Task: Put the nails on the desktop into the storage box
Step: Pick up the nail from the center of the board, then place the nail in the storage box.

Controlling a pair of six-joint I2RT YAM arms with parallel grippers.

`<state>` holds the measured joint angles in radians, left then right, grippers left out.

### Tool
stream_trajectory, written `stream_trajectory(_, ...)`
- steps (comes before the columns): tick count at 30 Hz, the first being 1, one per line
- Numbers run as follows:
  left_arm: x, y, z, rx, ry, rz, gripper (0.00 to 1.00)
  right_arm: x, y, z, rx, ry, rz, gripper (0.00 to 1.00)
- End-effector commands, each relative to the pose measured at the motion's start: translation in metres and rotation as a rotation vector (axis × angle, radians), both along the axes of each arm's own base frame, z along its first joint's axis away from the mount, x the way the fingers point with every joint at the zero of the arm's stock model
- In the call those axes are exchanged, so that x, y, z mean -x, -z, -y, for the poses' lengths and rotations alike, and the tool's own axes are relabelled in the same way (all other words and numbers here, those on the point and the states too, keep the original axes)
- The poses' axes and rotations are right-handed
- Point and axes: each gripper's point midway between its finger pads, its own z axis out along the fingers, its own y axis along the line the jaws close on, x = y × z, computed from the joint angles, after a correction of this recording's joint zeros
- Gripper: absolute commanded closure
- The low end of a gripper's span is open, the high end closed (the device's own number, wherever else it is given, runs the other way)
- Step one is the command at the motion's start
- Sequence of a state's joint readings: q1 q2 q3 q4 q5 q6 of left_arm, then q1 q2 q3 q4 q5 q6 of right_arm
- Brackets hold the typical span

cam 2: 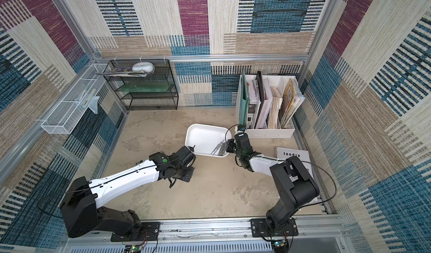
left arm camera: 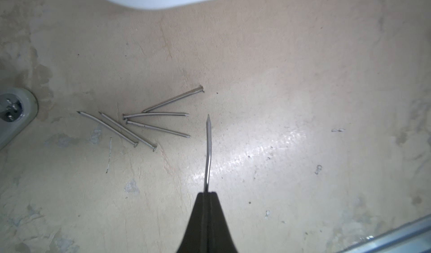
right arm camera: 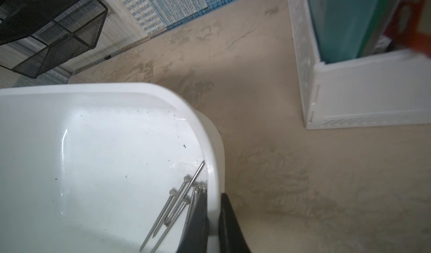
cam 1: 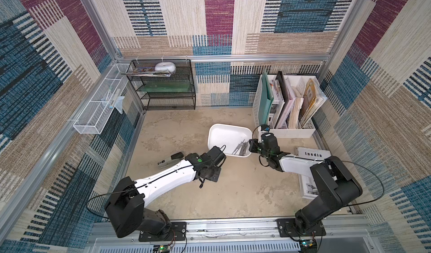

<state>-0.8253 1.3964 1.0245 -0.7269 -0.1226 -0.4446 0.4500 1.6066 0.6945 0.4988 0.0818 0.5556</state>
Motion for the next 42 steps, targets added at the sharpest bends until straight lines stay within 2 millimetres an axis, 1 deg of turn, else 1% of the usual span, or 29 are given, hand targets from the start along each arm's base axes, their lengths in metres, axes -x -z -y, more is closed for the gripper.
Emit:
stream_trajectory(1,0.007,-0.025,0.002,0.054,0.005,0.001,1.00,-0.010,-0.021,0.001,-0.032,0.022,0.120,1.00)
stream_trajectory(3,0.006,-0.048,0.006,0.096,0.010,0.027,1.00,-0.007,-0.020,0.003,-0.055,0.035,0.137,1.00)
stream_trajectory(5,0.005,-0.068,0.011,0.135,0.020,0.045,1.00,-0.007,-0.016,0.001,-0.062,0.028,0.127,1.00)
stream_trajectory(8,-0.001,-0.090,0.021,0.181,0.034,0.074,1.00,-0.006,-0.010,-0.002,-0.082,0.020,0.109,1.00)
stream_trajectory(12,-0.020,-0.101,0.037,0.166,0.057,0.109,1.00,-0.005,-0.001,-0.009,-0.124,0.002,0.083,1.00)
stream_trajectory(16,-0.052,-0.105,0.059,0.144,0.070,0.144,1.00,-0.004,0.004,-0.010,-0.138,-0.002,0.066,1.00)
stream_trajectory(17,-0.060,-0.104,0.065,0.130,0.073,0.150,1.00,-0.004,0.005,-0.012,-0.139,-0.009,0.061,1.00)
stream_trajectory(19,-0.074,-0.094,0.079,0.110,0.087,0.152,1.00,-0.004,0.005,-0.014,-0.140,-0.018,0.056,1.00)
stream_trajectory(21,-0.090,-0.079,0.089,0.077,0.097,0.166,1.00,-0.004,0.004,-0.014,-0.146,-0.018,0.055,1.00)
stream_trajectory(23,-0.101,-0.063,0.094,0.042,0.107,0.161,1.00,-0.004,0.004,-0.016,-0.145,-0.029,0.051,1.00)
stream_trajectory(26,-0.108,-0.040,0.101,0.000,0.120,0.127,1.00,-0.005,0.007,-0.018,-0.146,-0.034,0.036,1.00)
stream_trajectory(28,-0.113,-0.027,0.097,-0.029,0.108,0.130,1.00,-0.004,0.012,-0.021,-0.154,-0.047,0.019,1.00)
stream_trajectory(29,-0.118,-0.022,0.092,-0.046,0.088,0.136,1.00,-0.004,0.014,-0.023,-0.158,-0.052,0.012,1.00)
stream_trajectory(34,-0.137,-0.005,0.081,-0.090,0.049,0.151,1.00,-0.003,0.023,-0.028,-0.182,-0.068,-0.015,1.00)
stream_trajectory(38,-0.145,0.012,0.077,-0.119,0.040,0.130,1.00,-0.003,0.025,-0.032,-0.200,-0.081,-0.030,1.00)
stream_trajectory(42,-0.152,0.024,0.073,-0.140,0.027,0.117,1.00,-0.003,0.027,-0.036,-0.206,-0.098,-0.044,1.00)
